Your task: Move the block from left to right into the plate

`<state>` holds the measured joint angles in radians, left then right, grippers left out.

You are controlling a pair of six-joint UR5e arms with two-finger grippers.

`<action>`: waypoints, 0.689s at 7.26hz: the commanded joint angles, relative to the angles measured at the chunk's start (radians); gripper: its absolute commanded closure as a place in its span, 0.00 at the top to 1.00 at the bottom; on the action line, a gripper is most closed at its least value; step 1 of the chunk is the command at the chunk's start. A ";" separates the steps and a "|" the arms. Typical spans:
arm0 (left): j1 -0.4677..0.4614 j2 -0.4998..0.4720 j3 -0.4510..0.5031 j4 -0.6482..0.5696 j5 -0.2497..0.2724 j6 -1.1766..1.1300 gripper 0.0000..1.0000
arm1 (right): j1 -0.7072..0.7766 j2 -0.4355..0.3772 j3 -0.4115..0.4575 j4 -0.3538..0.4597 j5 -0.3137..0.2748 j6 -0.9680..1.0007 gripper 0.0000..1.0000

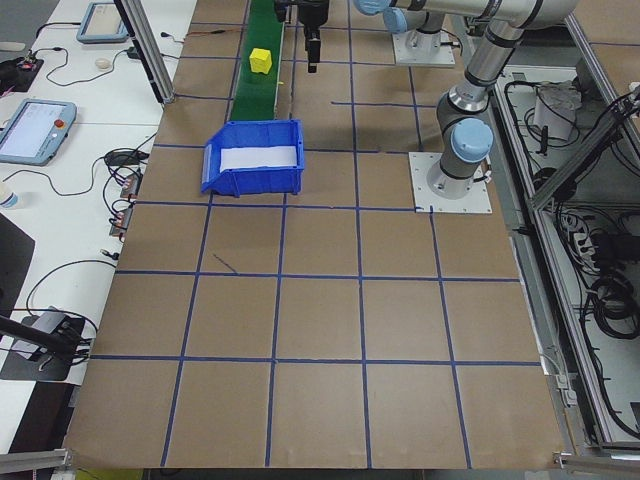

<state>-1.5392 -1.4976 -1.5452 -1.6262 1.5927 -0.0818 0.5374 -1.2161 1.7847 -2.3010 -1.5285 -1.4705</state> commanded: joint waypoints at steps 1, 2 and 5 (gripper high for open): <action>-0.001 0.000 -0.003 0.003 0.000 0.007 1.00 | 0.186 -0.055 -0.008 0.067 0.034 0.254 0.97; -0.001 -0.001 -0.001 0.003 0.000 0.007 1.00 | 0.311 -0.094 -0.010 0.101 0.033 0.406 0.97; -0.001 -0.001 -0.001 0.003 0.000 0.007 1.00 | 0.686 -0.142 -0.039 0.129 0.039 0.829 0.97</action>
<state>-1.5398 -1.4986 -1.5468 -1.6230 1.5923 -0.0752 1.0655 -1.3481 1.7639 -2.1783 -1.4924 -0.8366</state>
